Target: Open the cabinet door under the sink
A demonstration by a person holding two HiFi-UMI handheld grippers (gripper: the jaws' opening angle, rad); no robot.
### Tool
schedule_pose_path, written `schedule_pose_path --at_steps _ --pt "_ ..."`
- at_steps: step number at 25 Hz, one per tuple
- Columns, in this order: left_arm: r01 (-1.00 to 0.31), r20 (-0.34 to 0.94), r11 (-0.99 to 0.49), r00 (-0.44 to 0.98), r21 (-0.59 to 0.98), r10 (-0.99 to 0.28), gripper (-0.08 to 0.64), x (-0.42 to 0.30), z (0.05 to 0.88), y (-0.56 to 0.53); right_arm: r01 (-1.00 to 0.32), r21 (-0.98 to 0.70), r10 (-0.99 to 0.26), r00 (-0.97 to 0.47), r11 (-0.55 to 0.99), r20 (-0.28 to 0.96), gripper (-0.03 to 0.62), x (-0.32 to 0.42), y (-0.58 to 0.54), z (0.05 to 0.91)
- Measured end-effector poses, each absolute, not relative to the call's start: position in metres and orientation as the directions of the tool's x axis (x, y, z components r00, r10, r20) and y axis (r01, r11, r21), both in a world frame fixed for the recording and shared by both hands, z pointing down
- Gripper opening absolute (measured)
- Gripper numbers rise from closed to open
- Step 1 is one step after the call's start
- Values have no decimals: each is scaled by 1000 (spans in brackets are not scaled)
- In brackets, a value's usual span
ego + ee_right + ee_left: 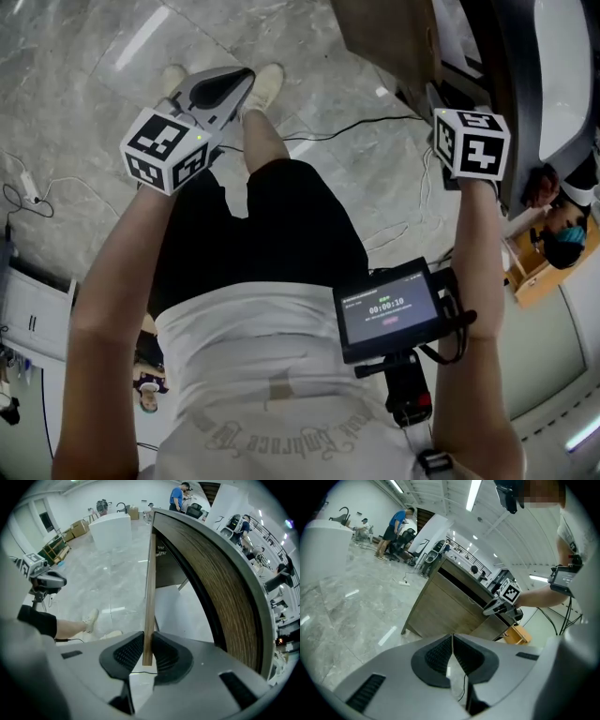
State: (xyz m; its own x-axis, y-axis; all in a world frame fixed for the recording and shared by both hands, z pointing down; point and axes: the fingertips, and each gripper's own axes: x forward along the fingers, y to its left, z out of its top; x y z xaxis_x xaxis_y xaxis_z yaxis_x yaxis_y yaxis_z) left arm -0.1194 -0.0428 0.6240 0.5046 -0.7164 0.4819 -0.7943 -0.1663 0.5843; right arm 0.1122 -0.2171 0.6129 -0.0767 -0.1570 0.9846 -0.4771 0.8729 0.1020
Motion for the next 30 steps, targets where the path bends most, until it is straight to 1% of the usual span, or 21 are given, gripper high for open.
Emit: schedule_pose_path --at_steps 5,12,17,22,30 --pt "-789 498 -195 537 583 -681 18 -127 618 -22 -546 50 -123 -97 836 988 66 103 -185 613" --pt "-778 497 -214 560 590 -663 18 -146 609 -12 -653 10 -84 -82 757 993 66 78 -160 613" --pt "-769 489 -217 569 602 -661 18 -159 607 1 -725 -63 -44 -128 686 991 66 59 -135 613" --pt "-771 478 -213 559 600 -678 18 -179 600 9 -765 -157 13 -191 624 982 74 34 -117 614" --pt "-785 478 -179 522 593 -707 18 -217 573 29 -808 -262 94 -251 528 963 87 -6 -89 616"
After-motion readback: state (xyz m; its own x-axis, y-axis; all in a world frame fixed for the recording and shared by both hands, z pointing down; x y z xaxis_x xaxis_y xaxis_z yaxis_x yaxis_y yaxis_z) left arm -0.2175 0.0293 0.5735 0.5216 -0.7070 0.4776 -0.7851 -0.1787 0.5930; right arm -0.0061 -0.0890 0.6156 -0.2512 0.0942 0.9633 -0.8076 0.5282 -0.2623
